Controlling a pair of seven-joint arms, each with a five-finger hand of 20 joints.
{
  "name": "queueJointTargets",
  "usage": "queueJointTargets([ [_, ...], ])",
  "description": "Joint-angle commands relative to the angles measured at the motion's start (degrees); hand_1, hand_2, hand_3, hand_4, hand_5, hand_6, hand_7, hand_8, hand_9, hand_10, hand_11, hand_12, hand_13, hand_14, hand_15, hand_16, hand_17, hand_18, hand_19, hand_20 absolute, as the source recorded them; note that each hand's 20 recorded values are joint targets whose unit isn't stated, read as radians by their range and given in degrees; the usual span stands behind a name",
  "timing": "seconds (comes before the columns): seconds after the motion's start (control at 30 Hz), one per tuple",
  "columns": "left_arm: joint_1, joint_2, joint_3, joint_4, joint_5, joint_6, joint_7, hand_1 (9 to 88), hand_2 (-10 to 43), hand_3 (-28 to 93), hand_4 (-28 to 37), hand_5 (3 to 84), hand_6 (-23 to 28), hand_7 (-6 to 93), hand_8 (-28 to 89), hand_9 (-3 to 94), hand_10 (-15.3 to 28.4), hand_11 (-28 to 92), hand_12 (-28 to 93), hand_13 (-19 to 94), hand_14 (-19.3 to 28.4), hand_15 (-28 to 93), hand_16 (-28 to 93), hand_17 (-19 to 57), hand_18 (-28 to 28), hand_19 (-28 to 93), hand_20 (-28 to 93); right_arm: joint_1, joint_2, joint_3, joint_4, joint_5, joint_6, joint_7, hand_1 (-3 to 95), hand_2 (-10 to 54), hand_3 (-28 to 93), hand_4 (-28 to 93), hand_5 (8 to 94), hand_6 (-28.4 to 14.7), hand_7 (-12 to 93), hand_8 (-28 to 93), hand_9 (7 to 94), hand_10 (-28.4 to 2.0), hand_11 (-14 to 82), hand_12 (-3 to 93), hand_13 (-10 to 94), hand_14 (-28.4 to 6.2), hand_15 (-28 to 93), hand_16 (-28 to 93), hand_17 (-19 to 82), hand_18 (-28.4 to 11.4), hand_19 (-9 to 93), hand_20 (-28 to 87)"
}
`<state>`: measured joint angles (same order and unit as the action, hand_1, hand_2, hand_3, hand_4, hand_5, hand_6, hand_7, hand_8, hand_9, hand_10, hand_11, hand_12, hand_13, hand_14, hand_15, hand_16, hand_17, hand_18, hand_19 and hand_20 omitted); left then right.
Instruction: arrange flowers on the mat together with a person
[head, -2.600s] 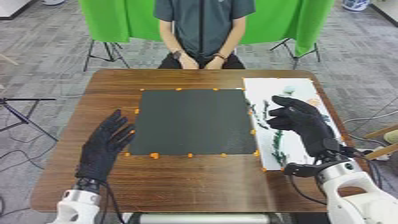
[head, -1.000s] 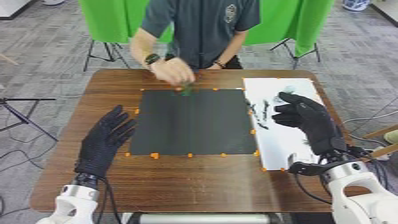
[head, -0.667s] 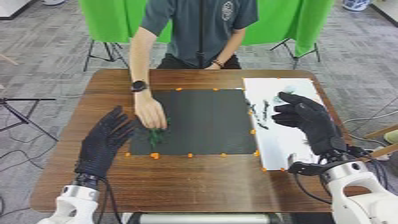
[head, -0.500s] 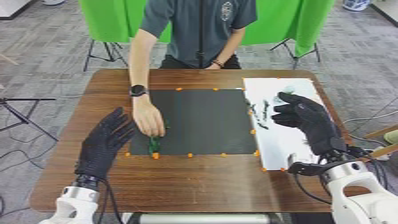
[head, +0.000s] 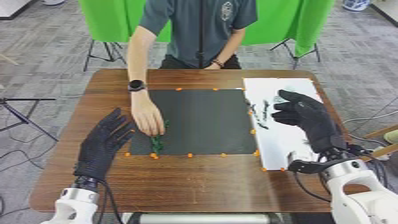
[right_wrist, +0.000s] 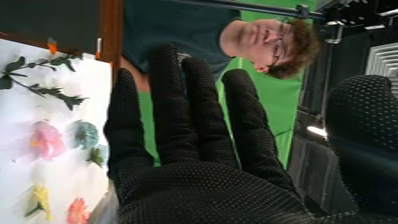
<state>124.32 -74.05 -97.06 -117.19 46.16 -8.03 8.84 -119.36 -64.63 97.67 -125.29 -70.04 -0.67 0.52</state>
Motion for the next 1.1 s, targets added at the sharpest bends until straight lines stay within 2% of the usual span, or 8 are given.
queueJointTargets([
  [0.03, 0.62, -0.42, -0.57, 0.0, 0.22, 0.48, 0.23, 28.6, -3.0, 66, -25.0, 30.5, 3.4, 19.1, -10, 23.6, 11.6, 21, 15, 22, 13.2, 26, 3, -8.6, 21.1, 44, 12, 0.4, -0.36, -0.44, 0.09, -0.45, -0.04, 0.04, 15.2, 4.3, 84, -27, 38.7, -4.7, 22, -12, 44.0, -15.5, 22.7, 23.2, 40, -13.8, 38, 19, 9, -22.8, 53, 29],
  [0.33, 0.17, -0.19, -0.58, 0.18, 0.2, 0.01, -0.09, 28.5, -3.1, 66, -24.9, 30.5, 3.5, 18.9, -10, 23.6, 11.6, 21, 15, 22, 13.2, 26, 3, -8.7, 21.2, 44, 12, 0.03, 0.1, -0.34, -0.03, -0.83, 0.14, -0.15, 15.3, 4.3, 84, -27, 38.5, -4.8, 22, -12, 43.9, -15.5, 22.8, 23.2, 40, -13.7, 38, 19, 9, -22.7, 53, 29],
  [0.5, 0.22, 0.23, -0.62, 0.09, 0.35, -0.19, 0.29, 28.6, -3.0, 66, -25.0, 30.5, 3.4, 19.0, -10, 23.5, 11.6, 21, 15, 22, 13.2, 26, 3, -8.6, 21.0, 44, 12, -0.1, 4.88, -0.01, -0.71, -5.29, 8.48, -0.13, 23.0, 1.9, 83, -28, 39.9, -4.0, 26, -15, 46.9, -14.1, 27.2, 22.4, 45, -11.7, 42, 18, 14, -21.3, 60, 30],
  [0.63, 0.75, 0.46, -0.81, -0.08, 0.27, 0.08, 0.53, 28.6, -3.0, 66, -24.8, 30.5, 3.4, 19.1, -10, 23.5, 11.5, 21, 15, 22, 13.1, 26, 3, -8.6, 21.0, 44, 12, -0.75, 9.34, 2.62, -1.76, -11.7, 15.88, 3.77, 28.8, -5.1, 78, -28, 42.7, -3.9, 31, -17, 50.7, -12.7, 32.5, 21.3, 49, -10.4, 48, 16, 18, -20.3, 65, 32],
  [0.7, 0.78, 0.5, -0.96, -0.04, 0.32, 0.16, 0.48, 28.6, -3.1, 66, -24.7, 30.5, 3.4, 19.2, -10, 23.5, 11.5, 21, 15, 22, 13.1, 26, 3, -8.5, 20.9, 44, 12, -1.68, 11.29, 4.68, -2.39, -20.05, 18.84, 8.46, 36.7, -8.3, 69, -28, 44.0, -3.8, 32, -17, 52.1, -12.3, 35.0, 21.4, 51, -10.3, 51, 15, 20, -19.8, 69, 32],
  [0.77, 0.67, 0.61, -1.05, 0.0, 0.3, 0.17, 0.36, 28.5, -3.2, 66, -24.7, 30.5, 3.3, 19.2, -10, 23.5, 11.5, 21, 15, 22, 13.0, 26, 3, -8.5, 20.9, 44, 12, -3.54, 12.73, 7.1, -3.06, -31.91, 20.95, 14.58, 52.7, -9.4, 41, -28, 47.1, -3.6, 35, -17, 54.9, -11.7, 38.7, 22.5, 55, -10.1, 54, 15, 23, -19.2, 73, 33],
  [0.9, 0.37, 0.64, -1.2, 0.13, 0.24, 0.37, 0.21, 28.5, -3.4, 66, -24.9, 30.5, 3.3, 19.3, -10, 23.4, 11.4, 21, 15, 22, 12.9, 25, 3, -8.6, 20.9, 44, 12, -4.12, 14.69, 8.97, -4.1, -48.25, 14.84, 27.95, 60.1, -9.5, 11, -16, 52.1, -3.0, 38, -16, 60.4, -12.3, 42.4, 26.2, 60, -10.0, 58, 18, 26, -17.6, 76, 35],
  [1.1, 0.23, 0.63, -1.18, 0.19, 0.32, 0.05, 0.22, 28.6, -3.5, 67, -24.7, 30.5, 3.3, 19.3, -10, 23.4, 11.3, 21, 15, 22, 12.7, 25, 3, -8.6, 20.8, 44, 12, -4.59, 14.69, 10.15, -2.81, -63.24, -1.0, 36.39, 58.1, -9.5, 13, -18, 59.1, -2.1, 40, -16, 64.8, -12.7, 44.9, 29.3, 64, -10.0, 62, 20, 30, -18.8, 81, 36],
])
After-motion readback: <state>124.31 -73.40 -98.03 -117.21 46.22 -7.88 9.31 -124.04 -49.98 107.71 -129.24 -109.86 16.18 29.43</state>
